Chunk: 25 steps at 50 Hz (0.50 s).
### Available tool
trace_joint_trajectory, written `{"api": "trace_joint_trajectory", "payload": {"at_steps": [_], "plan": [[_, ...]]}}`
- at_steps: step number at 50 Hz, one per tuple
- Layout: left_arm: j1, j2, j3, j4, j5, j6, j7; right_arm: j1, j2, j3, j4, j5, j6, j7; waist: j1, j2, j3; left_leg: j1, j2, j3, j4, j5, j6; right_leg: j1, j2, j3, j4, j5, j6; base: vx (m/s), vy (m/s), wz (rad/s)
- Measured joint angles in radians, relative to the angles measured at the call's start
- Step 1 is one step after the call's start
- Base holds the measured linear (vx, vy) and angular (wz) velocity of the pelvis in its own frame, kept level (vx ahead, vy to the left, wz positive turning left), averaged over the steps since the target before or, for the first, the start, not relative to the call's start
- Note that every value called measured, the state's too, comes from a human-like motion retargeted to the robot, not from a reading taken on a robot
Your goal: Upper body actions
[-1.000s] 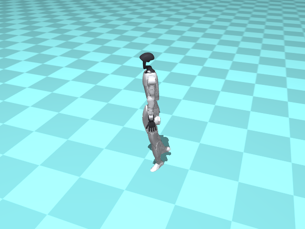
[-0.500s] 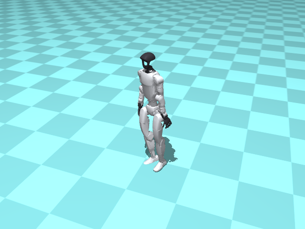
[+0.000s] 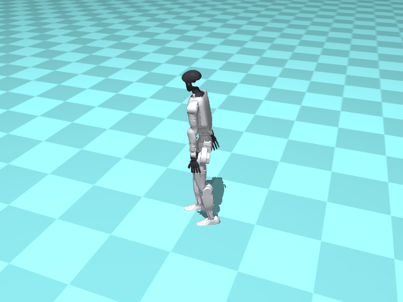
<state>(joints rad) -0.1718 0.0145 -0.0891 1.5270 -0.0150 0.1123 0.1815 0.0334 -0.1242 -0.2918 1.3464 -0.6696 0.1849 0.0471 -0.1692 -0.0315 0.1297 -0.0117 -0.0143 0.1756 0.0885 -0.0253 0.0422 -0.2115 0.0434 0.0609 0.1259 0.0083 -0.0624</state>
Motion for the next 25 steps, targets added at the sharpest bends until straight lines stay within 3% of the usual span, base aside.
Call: {"api": "trace_joint_trajectory", "payload": {"at_steps": [5,8,12,15,17,20,23,25], "plan": [[0.023,0.014,0.027,0.018,-0.006,0.007,-0.009,-0.021,-0.006,0.024,0.025,-0.032,0.011,0.039,-0.008,0.026,-0.006,0.053,0.071,0.267,0.003,-0.074,-0.012,-0.028,-0.094,-0.427,-0.031,-0.118,-0.035,0.09,-0.14,-3.98],[0.037,0.017,0.042,0.044,0.001,0.021,-0.019,-0.026,-0.024,0.015,0.048,-0.012,0.025,0.028,0.003,0.048,-0.022,0.111,0.107,0.524,-0.014,-0.111,-0.038,-0.01,-0.145,-0.765,-0.031,-0.183,-0.038,0.24,-0.16,-4.34],[0.047,0.012,0.047,0.082,0.027,0.04,-0.016,-0.03,-0.056,-0.03,0.065,0.055,0.052,0.015,0.013,0.079,-0.057,0.186,0.09,0.831,-0.055,-0.152,-0.083,0.055,-0.157,-1.216,-0.039,-0.242,-0.022,0.35,-0.09,-3.96],[0.043,-0.004,0.046,0.103,0.05,0.054,-0.016,-0.029,-0.079,-0.08,0.076,0.122,0.059,0.002,0.01,0.104,-0.082,0.222,0.065,0.947,-0.073,-0.167,-0.125,0.111,-0.123,-1.431,-0.073,-0.227,0.013,0.54,-0.13,-3.17],[0.042,-0.014,0.049,0.104,0.065,0.057,-0.015,-0.025,-0.089,-0.108,0.087,0.159,0.065,-0.019,-0.002,0.124,-0.103,0.241,0.056,1.008,-0.076,-0.17,-0.155,0.109,-0.104,-1.446,-0.079,-0.196,0.011,0.58,-0.1,-2.56],[0.048,-0.028,0.046,0.088,0.081,0.059,-0.014,-0.012,-0.096,-0.136,0.118,0.209,0.075,-0.061,-0.032,0.152,-0.133,0.273,0.062,1.067,-0.057,-0.159,-0.164,0.058,-0.091,-1.299,-0.07,-0.142,-0.075,0.67,-0.09,-1.96],[0.053,-0.025,0.012,0.059,0.095,0.069,-0.02,0.019,-0.095,-0.147,0.171,0.257,0.094,-0.068,-0.023,0.114,-0.145,0.329,0.046,1.004,0.019,-0.054,-0.105,0.029,-0.126,-1.095,-0.036,-0.108,-0.113,0.72,-0.09,-1.57],[0.047,-0.02,-0.002,0.043,0.117,0.086,-0.02,0.03,-0.083,-0.15,0.212,0.273,0.11,-0.054,0.028,0.046,-0.141,0.368,0.028,0.978,0.112,0.056,-0.016,0.047,-0.188,-1.014,-0.02,-0.091,-0.101,0.61,-0.13,-2.04]]}}
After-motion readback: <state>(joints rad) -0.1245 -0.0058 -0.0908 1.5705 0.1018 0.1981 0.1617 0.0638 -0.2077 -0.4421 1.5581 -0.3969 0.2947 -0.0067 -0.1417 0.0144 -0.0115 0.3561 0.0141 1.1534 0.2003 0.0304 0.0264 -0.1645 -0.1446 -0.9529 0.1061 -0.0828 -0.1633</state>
